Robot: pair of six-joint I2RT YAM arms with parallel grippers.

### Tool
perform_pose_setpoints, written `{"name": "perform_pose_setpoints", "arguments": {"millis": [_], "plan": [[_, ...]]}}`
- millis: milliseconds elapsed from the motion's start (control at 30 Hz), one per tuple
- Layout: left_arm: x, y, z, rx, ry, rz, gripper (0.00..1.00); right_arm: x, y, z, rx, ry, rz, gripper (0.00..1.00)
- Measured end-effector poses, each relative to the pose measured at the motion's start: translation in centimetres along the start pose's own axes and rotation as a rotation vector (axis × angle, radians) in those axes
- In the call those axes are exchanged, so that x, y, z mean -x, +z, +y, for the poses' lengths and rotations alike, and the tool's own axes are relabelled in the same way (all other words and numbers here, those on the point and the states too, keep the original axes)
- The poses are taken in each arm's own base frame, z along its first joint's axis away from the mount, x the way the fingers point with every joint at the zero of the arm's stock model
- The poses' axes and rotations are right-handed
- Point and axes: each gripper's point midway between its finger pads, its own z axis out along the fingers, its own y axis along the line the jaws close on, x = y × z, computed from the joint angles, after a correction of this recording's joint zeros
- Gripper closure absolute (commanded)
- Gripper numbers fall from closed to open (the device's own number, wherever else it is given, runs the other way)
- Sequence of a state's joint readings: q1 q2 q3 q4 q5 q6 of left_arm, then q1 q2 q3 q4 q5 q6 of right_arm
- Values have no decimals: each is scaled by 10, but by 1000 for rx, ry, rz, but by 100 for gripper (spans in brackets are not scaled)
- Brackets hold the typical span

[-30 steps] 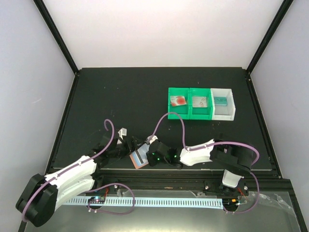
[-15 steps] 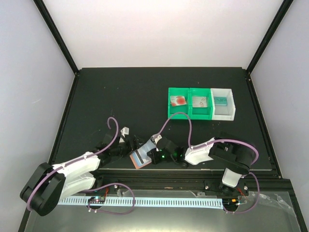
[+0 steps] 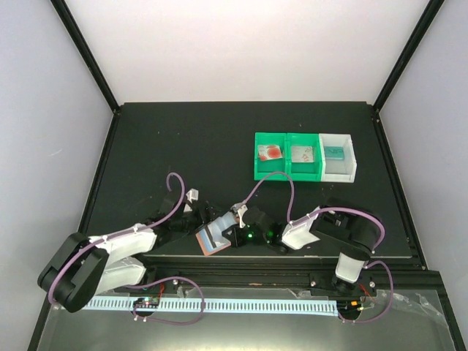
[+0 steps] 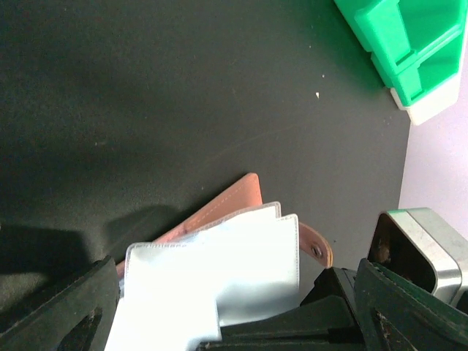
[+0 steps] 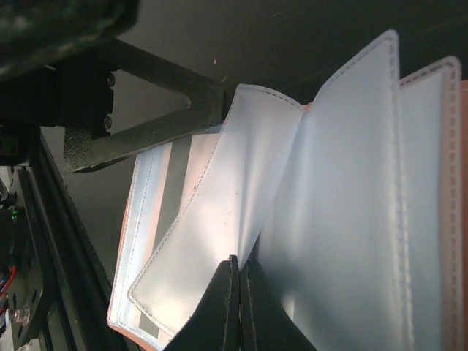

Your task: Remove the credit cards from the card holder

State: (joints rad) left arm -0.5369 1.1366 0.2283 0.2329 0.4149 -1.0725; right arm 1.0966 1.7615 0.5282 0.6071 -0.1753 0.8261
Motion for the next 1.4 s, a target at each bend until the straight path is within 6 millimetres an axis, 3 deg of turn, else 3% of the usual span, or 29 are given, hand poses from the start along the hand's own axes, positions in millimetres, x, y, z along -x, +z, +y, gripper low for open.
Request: {"name": "perform_pose_setpoints", "arguments": {"millis": [300, 833, 967, 1200, 1400], "plan": [[6, 10, 3, 42, 31, 6, 11, 0, 0, 1, 22, 16, 0, 97], [-5, -3, -26, -85, 43, 57, 11, 12, -7, -4, 1, 21, -27, 65], [-10, -2, -30, -99, 37, 79, 11, 19, -17, -4, -27, -2, -46, 59], [-28, 9, -39, -113, 35, 148, 11, 37, -52, 2, -79, -68, -101, 56], [-31, 16, -63, -152, 66, 171, 13, 37, -73, -1, -116, -69, -119, 56]]}}
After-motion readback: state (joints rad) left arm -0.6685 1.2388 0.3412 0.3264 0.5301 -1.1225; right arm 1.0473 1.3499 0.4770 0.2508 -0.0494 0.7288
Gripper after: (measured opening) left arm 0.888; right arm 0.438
